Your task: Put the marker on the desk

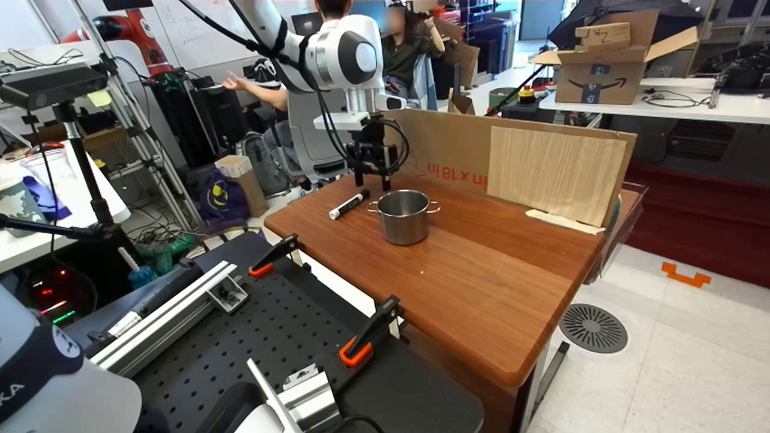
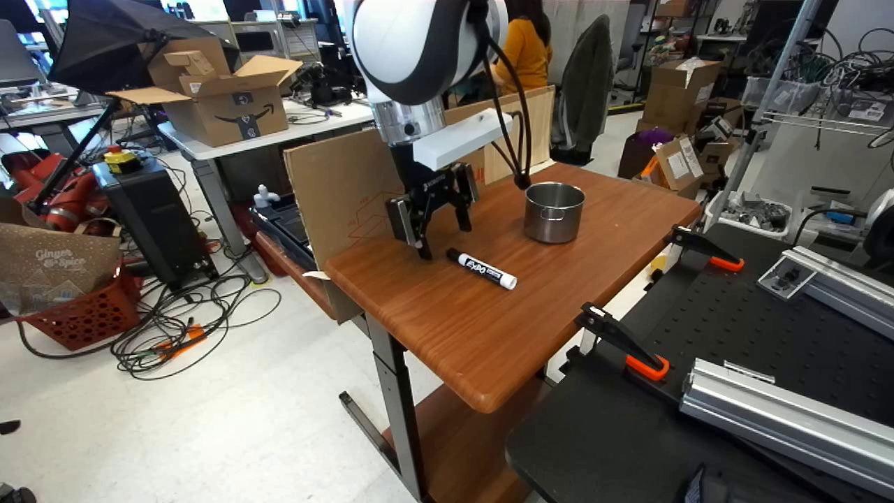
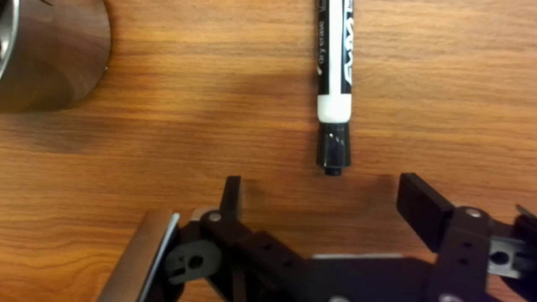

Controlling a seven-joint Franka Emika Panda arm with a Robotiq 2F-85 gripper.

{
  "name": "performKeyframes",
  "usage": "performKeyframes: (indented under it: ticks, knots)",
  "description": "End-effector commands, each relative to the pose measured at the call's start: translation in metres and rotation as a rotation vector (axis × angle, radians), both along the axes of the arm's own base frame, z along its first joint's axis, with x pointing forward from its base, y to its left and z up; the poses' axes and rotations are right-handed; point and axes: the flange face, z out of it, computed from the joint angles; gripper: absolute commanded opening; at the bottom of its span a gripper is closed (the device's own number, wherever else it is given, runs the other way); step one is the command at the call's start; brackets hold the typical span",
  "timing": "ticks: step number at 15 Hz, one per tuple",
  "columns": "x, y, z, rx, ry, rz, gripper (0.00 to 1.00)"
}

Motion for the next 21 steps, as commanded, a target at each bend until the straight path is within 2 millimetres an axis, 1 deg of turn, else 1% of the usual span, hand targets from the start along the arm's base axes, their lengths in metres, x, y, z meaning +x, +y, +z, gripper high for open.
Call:
performKeyframes:
  ticks: [1,5,7,9,12,13,14,15,16,17,21]
  knots:
    - [0.005,0.001,0.000,-0.023,0.002,0.009,1.00]
    - [-0.003,-0.001,0.015,-0.022,0.013,0.014,1.00]
    - [-0.006,0.000,0.028,-0.014,0.000,0.021,1.00]
    - [-0.009,0.000,0.045,-0.005,-0.014,0.027,1.00]
    - [-0.018,-0.002,0.082,0.015,-0.047,0.042,1.00]
    - [-0.020,-0.003,0.091,0.012,-0.056,0.047,1.00]
    - [-0.024,-0.007,0.095,-0.012,-0.055,0.074,1.00]
    - [-0.011,-0.001,0.088,0.010,-0.059,0.035,1.00]
    - [-0.016,-0.003,0.094,0.004,-0.060,0.045,1.00]
    - [-0.019,-0.005,0.094,0.000,-0.057,0.049,1.00]
    - [-0.023,-0.006,0.091,-0.004,-0.048,0.054,1.00]
